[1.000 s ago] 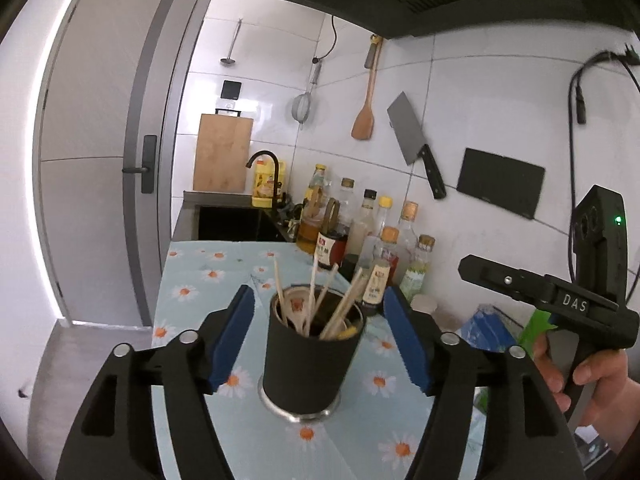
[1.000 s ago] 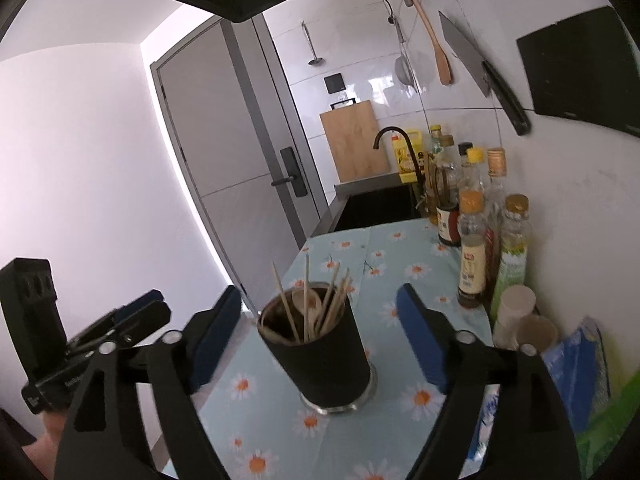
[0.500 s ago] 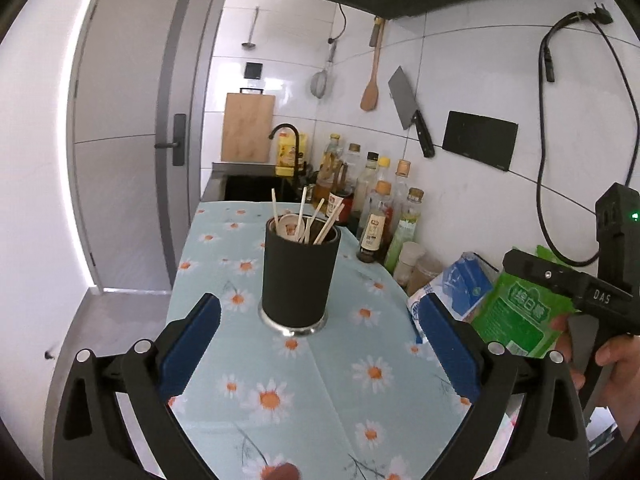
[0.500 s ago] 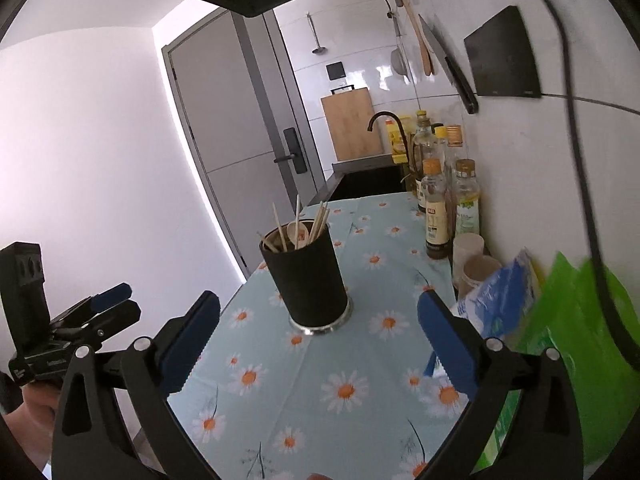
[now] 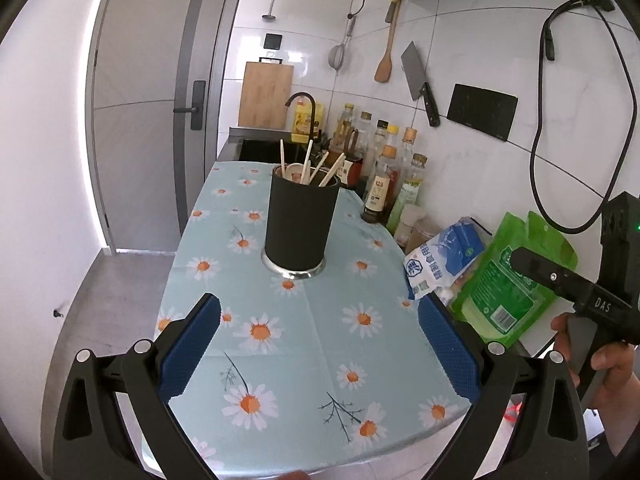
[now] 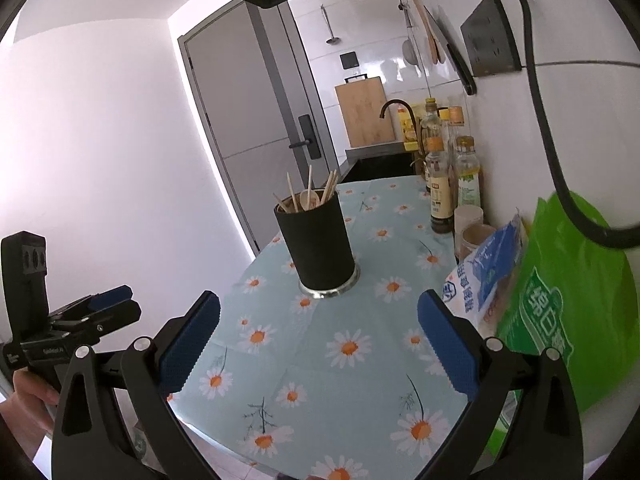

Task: Organize utensils

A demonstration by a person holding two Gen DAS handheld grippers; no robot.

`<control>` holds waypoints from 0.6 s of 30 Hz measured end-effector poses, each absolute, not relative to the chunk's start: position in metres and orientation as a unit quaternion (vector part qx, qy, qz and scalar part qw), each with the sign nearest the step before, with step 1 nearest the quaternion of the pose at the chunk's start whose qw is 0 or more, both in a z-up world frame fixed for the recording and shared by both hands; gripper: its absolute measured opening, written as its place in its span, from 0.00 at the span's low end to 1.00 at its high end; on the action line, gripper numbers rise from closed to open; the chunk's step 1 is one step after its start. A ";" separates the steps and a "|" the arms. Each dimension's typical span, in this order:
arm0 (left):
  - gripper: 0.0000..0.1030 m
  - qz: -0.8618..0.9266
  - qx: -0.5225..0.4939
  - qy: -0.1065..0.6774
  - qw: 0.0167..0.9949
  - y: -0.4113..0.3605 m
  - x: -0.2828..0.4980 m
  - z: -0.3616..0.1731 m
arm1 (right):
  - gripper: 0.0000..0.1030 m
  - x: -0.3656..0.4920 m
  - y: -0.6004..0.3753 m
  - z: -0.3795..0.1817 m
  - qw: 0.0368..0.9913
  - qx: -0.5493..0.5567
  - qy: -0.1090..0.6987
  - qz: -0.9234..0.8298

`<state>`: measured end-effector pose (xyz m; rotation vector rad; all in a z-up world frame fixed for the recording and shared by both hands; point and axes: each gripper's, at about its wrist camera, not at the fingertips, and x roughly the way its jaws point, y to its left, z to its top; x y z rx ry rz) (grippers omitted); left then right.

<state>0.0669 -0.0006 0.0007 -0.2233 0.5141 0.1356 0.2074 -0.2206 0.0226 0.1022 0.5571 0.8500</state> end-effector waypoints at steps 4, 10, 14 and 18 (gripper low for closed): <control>0.93 0.066 -0.110 0.261 0.957 -0.006 0.065 -0.006 | 0.95 0.203 -0.227 0.017 0.871 0.049 0.275 0.404; 0.93 0.071 -0.115 0.268 0.954 -0.008 0.057 -0.014 | 0.95 0.192 -0.226 0.009 0.871 0.042 0.286 0.396; 0.93 0.074 -0.105 0.275 0.953 -0.008 0.052 -0.016 | 0.95 0.184 -0.222 0.001 0.870 0.035 0.302 0.389; 0.93 0.074 -0.095 0.281 0.952 -0.006 0.047 -0.016 | 0.95 0.177 -0.218 -0.005 0.868 0.027 0.307 0.390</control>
